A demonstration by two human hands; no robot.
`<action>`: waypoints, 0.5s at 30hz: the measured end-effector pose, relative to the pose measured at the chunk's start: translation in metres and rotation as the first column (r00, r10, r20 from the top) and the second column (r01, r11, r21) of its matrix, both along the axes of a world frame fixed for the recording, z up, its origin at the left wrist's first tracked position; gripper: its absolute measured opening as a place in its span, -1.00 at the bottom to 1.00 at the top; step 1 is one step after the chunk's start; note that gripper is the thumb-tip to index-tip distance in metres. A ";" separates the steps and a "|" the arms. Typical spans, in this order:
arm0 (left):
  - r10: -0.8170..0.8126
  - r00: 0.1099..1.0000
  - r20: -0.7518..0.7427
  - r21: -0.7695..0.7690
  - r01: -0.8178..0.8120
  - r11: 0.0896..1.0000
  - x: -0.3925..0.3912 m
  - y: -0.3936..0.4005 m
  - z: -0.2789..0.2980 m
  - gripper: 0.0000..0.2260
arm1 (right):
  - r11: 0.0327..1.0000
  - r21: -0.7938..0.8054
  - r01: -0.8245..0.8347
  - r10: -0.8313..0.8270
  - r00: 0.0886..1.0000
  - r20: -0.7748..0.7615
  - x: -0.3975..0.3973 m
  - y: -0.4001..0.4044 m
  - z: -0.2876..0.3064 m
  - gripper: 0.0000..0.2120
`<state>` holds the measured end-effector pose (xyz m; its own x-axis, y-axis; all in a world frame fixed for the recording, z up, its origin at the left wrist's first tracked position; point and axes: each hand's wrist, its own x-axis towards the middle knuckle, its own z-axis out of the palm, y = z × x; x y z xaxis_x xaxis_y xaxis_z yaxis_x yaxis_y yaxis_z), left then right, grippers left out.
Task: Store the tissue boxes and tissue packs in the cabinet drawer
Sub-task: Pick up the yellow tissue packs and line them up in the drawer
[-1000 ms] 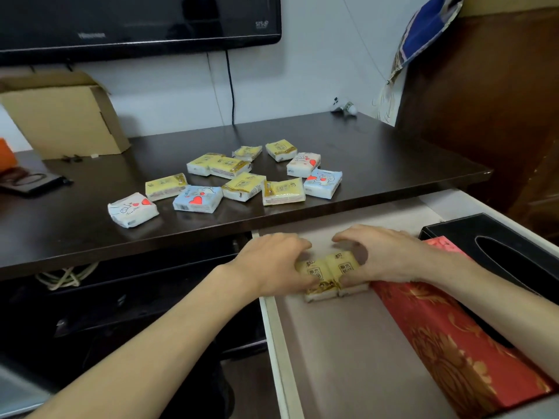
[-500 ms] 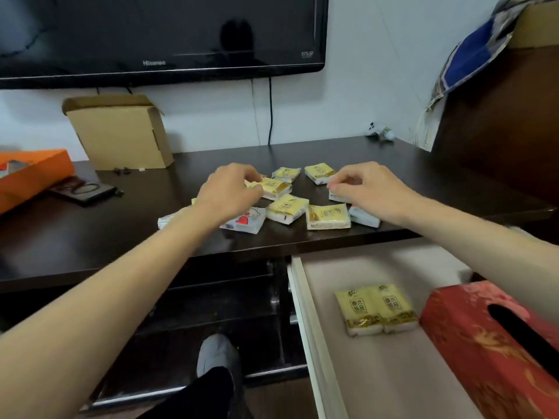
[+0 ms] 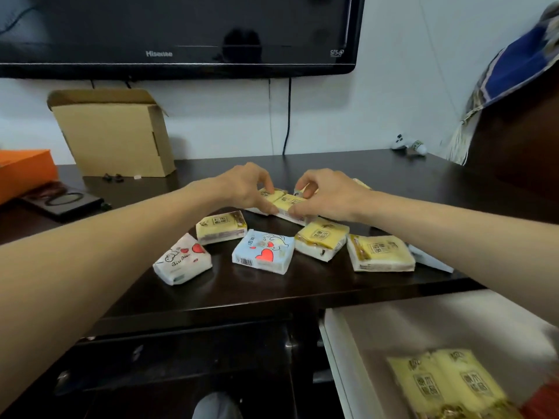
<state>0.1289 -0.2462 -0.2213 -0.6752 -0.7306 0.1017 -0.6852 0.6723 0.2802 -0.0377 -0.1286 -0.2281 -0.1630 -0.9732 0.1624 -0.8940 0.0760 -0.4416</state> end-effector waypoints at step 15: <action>-0.012 0.899 -0.439 -0.032 -0.002 0.999 0.002 0.084 0.009 -0.14 | 0.926 -0.346 0.150 -0.114 0.986 0.122 -0.034 0.093 0.005 -0.27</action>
<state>0.1305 -0.1623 -0.2123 -0.5604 -0.7190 0.4111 -0.4945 0.6886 0.5304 -0.0722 -0.0355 -0.2231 -0.3185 -0.8244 0.4678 -0.8378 0.0140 -0.5458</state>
